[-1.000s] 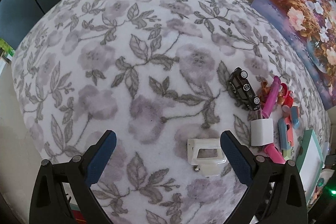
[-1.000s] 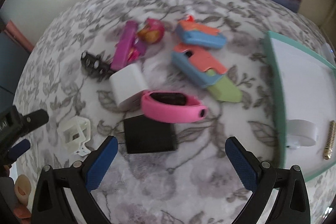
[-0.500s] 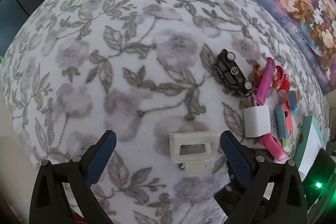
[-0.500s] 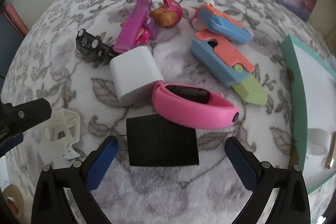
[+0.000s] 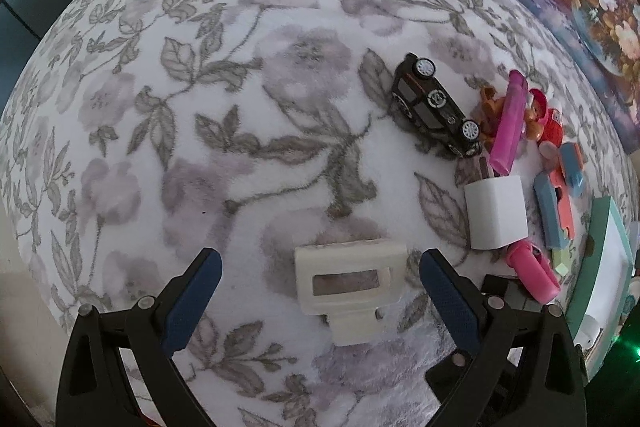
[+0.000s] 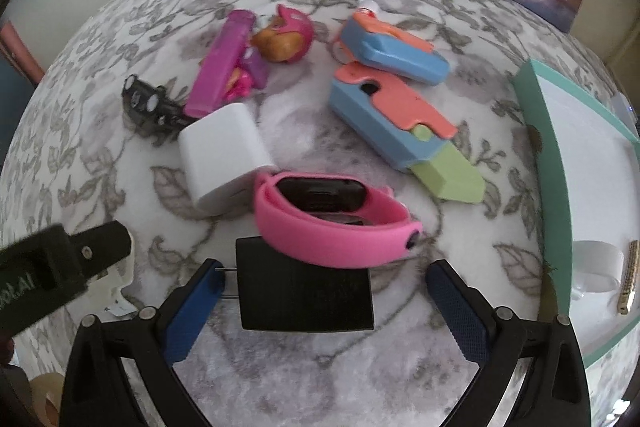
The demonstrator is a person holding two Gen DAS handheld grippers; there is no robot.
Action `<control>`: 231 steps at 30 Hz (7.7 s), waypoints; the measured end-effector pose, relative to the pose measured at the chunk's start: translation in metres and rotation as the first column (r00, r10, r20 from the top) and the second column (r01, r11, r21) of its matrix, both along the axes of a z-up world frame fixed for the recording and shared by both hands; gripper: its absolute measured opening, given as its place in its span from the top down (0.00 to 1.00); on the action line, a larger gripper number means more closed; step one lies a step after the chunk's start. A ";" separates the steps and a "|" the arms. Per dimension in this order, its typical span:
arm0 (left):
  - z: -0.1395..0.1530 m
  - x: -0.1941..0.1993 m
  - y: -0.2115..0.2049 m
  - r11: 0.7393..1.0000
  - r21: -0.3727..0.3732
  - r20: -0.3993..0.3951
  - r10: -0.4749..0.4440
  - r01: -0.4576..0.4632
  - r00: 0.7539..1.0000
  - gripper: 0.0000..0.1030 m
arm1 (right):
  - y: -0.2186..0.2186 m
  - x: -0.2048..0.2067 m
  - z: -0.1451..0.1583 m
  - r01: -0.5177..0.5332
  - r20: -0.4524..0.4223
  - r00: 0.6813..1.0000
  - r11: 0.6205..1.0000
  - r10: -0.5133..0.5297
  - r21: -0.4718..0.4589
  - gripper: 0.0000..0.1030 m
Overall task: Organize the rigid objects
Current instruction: 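Grasp the white plastic clip with the left tool while the right tool grasps the black plug charger, then carry the white clip and black charger over the tray, then open both tools to drop the clip and charger into the tray, then move both tools back toward the pink band watch and white cube, then grasp the white cube charger with the left tool while the right tool grasps the pink band watch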
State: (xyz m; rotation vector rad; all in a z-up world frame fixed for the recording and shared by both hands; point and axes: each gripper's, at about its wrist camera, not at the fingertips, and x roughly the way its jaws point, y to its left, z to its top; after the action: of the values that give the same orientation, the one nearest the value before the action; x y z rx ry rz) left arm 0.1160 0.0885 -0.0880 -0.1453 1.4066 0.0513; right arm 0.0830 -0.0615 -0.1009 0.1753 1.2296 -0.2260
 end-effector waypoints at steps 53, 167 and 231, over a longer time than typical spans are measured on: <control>0.113 -0.057 -0.147 0.954 0.124 0.317 -0.299 0.273 0.900 0.45 | -0.183 -0.083 0.101 0.318 0.136 0.928 0.929 -0.346 0.190 0.32; 0.068 -0.009 -0.017 0.989 0.131 0.172 0.050 -0.073 0.984 0.12 | -0.085 -0.036 0.069 0.090 0.086 0.991 0.991 -0.098 0.095 0.00; 0.046 0.008 -0.102 0.985 0.032 0.193 -0.173 0.170 0.966 0.57 | -0.108 -0.032 0.055 0.088 0.057 0.994 0.991 -0.094 0.105 0.30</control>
State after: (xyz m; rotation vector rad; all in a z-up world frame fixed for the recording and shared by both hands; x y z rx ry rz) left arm 0.1242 -0.0138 -0.0420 -0.0149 1.2175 -0.0938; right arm 0.0511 -0.1698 -0.0458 0.3259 1.1733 -0.2350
